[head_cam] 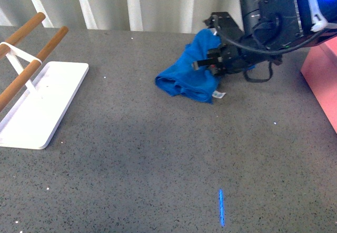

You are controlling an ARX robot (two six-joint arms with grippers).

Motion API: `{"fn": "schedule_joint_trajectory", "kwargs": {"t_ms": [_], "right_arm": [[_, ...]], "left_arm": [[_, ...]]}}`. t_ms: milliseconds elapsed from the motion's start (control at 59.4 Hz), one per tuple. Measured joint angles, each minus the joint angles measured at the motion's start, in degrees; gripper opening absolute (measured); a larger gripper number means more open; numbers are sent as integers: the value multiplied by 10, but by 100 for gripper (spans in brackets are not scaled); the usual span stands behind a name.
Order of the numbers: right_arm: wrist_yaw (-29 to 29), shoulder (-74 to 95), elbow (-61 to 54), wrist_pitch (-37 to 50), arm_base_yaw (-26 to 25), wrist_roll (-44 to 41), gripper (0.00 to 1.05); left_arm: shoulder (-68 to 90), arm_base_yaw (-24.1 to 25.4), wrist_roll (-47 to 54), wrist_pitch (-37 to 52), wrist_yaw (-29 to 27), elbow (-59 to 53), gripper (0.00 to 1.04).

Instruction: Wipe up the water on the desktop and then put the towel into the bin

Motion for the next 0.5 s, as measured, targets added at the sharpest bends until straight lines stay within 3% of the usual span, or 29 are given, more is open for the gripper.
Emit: {"fn": "schedule_joint_trajectory", "kwargs": {"t_ms": [185,286,505], "right_arm": [[-10,-33,-60,2,45,55,3],[16,-94,-163,19,56,95,3],[-17,-258,-381,47,43,113,3]], "left_arm": [[0,0,0,0,0,0,98],[0,0,0,0,0,0,98],[0,0,0,0,0,0,98]]}}
